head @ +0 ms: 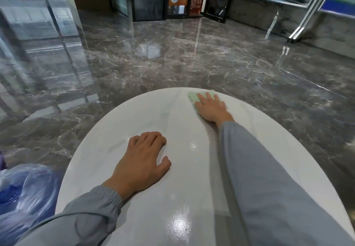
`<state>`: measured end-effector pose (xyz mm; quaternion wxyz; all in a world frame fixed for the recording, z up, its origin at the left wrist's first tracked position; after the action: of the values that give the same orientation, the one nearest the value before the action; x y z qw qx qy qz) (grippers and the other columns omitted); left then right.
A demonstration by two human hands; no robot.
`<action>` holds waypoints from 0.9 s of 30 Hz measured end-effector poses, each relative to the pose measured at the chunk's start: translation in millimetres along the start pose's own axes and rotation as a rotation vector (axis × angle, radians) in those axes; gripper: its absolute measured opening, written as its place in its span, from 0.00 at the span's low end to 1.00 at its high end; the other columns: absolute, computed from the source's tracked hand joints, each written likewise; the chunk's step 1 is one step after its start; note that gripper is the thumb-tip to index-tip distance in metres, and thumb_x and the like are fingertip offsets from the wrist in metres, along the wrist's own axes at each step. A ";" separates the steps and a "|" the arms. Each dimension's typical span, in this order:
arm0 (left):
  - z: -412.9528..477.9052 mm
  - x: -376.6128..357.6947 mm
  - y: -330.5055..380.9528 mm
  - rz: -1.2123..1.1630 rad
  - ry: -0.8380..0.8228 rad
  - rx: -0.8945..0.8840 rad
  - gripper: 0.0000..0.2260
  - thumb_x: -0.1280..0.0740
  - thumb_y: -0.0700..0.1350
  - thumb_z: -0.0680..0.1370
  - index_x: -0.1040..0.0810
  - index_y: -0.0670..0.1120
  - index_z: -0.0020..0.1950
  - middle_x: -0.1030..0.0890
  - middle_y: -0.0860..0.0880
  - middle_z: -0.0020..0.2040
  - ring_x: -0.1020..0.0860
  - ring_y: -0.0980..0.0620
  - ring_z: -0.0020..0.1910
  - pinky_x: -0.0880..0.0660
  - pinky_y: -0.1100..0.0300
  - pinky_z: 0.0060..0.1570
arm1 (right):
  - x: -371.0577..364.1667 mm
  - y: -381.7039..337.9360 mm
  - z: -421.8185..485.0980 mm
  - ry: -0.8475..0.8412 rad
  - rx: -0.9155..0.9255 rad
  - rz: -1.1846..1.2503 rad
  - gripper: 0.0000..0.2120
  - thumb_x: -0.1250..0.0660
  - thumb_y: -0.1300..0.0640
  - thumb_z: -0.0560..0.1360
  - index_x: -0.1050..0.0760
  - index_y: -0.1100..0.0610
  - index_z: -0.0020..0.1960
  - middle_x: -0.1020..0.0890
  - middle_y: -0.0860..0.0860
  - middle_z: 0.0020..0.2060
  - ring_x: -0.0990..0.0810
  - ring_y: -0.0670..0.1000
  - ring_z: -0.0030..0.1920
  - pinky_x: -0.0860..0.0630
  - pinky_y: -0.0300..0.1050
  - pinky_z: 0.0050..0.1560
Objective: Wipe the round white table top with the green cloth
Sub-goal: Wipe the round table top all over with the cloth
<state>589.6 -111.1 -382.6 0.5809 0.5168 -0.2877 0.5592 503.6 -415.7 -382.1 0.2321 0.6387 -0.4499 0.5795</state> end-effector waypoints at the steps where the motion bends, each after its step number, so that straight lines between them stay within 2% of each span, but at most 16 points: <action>1: 0.1 -1.3 -1.4 -0.003 0.000 0.006 0.15 0.39 0.58 0.78 0.27 0.53 0.60 0.28 0.57 0.61 0.30 0.53 0.65 0.41 0.58 0.63 | 7.1 35.2 0.0 0.015 -0.077 0.003 0.29 0.55 0.38 0.83 0.54 0.38 0.83 0.56 0.44 0.84 0.59 0.56 0.83 0.60 0.63 0.80; 4: 2.1 -2.2 -7.0 -0.044 0.020 0.057 0.17 0.40 0.59 0.78 0.26 0.51 0.62 0.28 0.56 0.61 0.30 0.53 0.65 0.42 0.59 0.65 | 22.1 120.0 -6.7 0.049 -0.259 0.016 0.30 0.56 0.37 0.82 0.54 0.38 0.83 0.54 0.46 0.84 0.58 0.57 0.83 0.60 0.63 0.80; 8: 2.2 -3.7 -7.1 -0.046 0.017 0.063 0.19 0.41 0.60 0.79 0.26 0.49 0.62 0.28 0.55 0.61 0.30 0.52 0.65 0.39 0.56 0.67 | 24.8 135.4 -7.1 0.047 -0.317 0.011 0.30 0.58 0.40 0.82 0.55 0.40 0.84 0.55 0.47 0.84 0.59 0.59 0.83 0.63 0.66 0.79; 12: -0.1 -3.3 -4.0 -0.033 0.018 0.053 0.18 0.41 0.58 0.80 0.26 0.49 0.62 0.28 0.54 0.61 0.30 0.50 0.65 0.39 0.55 0.68 | 19.9 74.8 13.6 0.002 -0.229 0.014 0.29 0.58 0.41 0.84 0.57 0.39 0.84 0.58 0.45 0.84 0.63 0.59 0.83 0.66 0.65 0.79; 17: -0.2 -3.7 -3.6 -0.033 0.032 0.060 0.16 0.40 0.57 0.80 0.25 0.49 0.61 0.28 0.54 0.61 0.29 0.51 0.64 0.37 0.55 0.67 | -4.3 -76.2 36.5 -0.061 0.118 -0.066 0.28 0.56 0.42 0.84 0.56 0.38 0.84 0.58 0.45 0.84 0.63 0.57 0.83 0.65 0.63 0.79; 21: 1.9 -4.2 -2.6 -0.033 0.011 0.048 0.16 0.43 0.60 0.81 0.27 0.53 0.62 0.30 0.56 0.61 0.31 0.53 0.64 0.37 0.55 0.67 | -38.2 -191.4 23.7 -0.132 0.395 -0.115 0.27 0.58 0.42 0.84 0.50 0.38 0.83 0.52 0.46 0.84 0.59 0.58 0.83 0.64 0.66 0.78; 24: 2.1 -4.4 -3.1 -0.032 0.004 0.042 0.17 0.45 0.62 0.82 0.28 0.54 0.64 0.30 0.57 0.62 0.32 0.53 0.65 0.36 0.54 0.68 | -45.5 -204.4 28.2 -0.131 0.419 -0.095 0.28 0.57 0.39 0.82 0.42 0.39 0.80 0.42 0.49 0.82 0.50 0.58 0.82 0.58 0.67 0.78; 27: 0.8 -3.3 -4.3 -0.009 0.026 0.045 0.16 0.41 0.59 0.80 0.27 0.52 0.63 0.29 0.56 0.62 0.30 0.52 0.65 0.36 0.56 0.67 | -25.6 -157.9 51.0 -0.038 0.287 -0.038 0.30 0.55 0.39 0.79 0.38 0.42 0.79 0.36 0.51 0.80 0.42 0.58 0.80 0.49 0.65 0.77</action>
<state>593.2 -112.3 -386.6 0.5754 0.5236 -0.2652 0.5696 665.9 -372.6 -382.2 0.1410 0.6845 -0.3545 0.6212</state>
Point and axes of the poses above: each hand's wrist, its own z-axis towards the middle knuckle, its own x-axis out of the back of the hand, y = z × x, the point moved 6 cm from there along z, towards the middle knuckle
